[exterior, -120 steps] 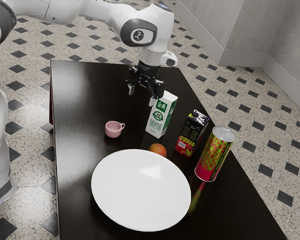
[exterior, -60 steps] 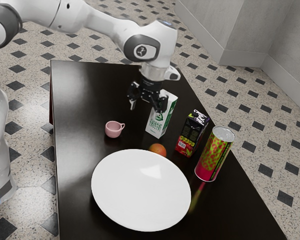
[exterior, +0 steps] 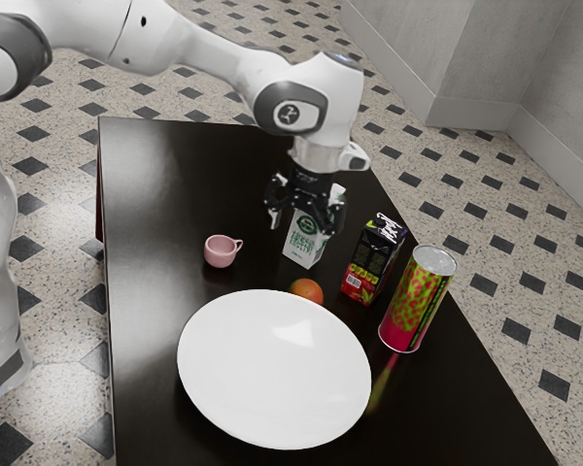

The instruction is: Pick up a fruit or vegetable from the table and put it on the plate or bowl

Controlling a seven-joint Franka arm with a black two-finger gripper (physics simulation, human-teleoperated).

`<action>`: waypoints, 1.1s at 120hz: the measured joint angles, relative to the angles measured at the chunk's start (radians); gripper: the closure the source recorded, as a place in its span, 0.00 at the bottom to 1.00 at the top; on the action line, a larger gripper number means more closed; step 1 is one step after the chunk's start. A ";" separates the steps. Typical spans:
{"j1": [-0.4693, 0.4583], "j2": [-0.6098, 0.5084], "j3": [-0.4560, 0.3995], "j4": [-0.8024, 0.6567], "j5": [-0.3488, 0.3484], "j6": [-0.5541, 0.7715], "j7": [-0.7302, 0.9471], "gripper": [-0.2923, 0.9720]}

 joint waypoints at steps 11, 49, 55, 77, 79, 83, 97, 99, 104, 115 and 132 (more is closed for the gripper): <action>-0.010 0.003 -0.001 0.001 -0.004 0.001 -0.008 0.23; -0.033 0.043 -0.002 0.037 -0.008 0.003 -0.029 0.23; -0.040 0.043 -0.002 0.037 -0.008 0.003 -0.031 0.23; -0.066 0.043 -0.001 0.037 -0.008 0.003 -0.038 0.23; -0.068 0.043 -0.001 0.037 -0.008 0.003 -0.038 0.23; -0.071 0.043 -0.001 0.037 -0.008 0.003 -0.039 0.23; -0.081 0.051 -0.001 0.037 -0.008 0.004 -0.042 0.23; -0.082 0.053 -0.001 0.037 -0.008 0.004 -0.042 0.23; -0.085 0.057 -0.001 0.037 -0.008 0.004 -0.042 0.23; -0.089 0.072 0.000 0.044 -0.008 0.005 -0.044 0.23; -0.094 0.079 0.000 0.048 -0.007 0.005 -0.046 0.23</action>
